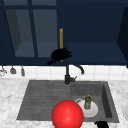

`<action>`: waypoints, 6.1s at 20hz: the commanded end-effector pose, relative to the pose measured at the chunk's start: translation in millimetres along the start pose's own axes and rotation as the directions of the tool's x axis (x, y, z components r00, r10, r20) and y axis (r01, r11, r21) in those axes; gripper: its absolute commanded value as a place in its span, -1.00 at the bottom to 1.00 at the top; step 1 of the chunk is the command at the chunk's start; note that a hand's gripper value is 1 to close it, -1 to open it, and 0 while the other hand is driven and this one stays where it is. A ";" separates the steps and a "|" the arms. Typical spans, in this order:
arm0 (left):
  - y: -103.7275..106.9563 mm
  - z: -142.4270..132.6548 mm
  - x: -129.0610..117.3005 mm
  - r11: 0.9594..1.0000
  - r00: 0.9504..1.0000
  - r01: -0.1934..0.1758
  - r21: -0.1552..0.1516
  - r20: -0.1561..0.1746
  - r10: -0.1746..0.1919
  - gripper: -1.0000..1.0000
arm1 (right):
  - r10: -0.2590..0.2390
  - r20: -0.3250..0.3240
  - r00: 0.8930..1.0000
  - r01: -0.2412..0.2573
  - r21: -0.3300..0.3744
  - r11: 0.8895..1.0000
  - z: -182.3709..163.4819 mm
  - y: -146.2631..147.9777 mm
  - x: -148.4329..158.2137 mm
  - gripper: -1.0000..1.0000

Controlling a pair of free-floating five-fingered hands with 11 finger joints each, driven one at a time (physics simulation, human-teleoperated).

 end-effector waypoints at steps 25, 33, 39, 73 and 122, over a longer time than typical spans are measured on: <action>17.4 -2.5 -1.6 0.977 0.999 -0.046 -0.207 0.004 0.048 -1.00 | 0.000 0.000 1.000 0.000 0.000 1.000 0.0 0.0 0.0 0.00; 25.8 -9.0 -21.1 0.975 0.998 0.011 -0.220 -0.050 -0.023 -1.00 | 0.000 0.000 1.000 0.000 0.000 1.000 0.0 0.0 0.0 0.00; 24.1 -4.7 -20.7 0.960 0.998 0.056 -0.274 0.029 -0.050 -1.00 | 0.000 0.000 1.000 0.000 0.000 1.000 0.0 0.0 0.0 0.00; -46.9 0.4 -57.1 0.766 0.931 0.348 -0.540 0.296 -0.213 1.00 | 0.000 0.000 1.000 0.000 0.000 1.000 0.0 0.0 0.0 0.00; -62.8 -81.6 152.7 0.238 0.657 0.754 -0.612 0.694 -0.296 1.00 | 0.000 0.000 1.000 0.000 0.000 1.000 0.0 0.0 0.0 0.00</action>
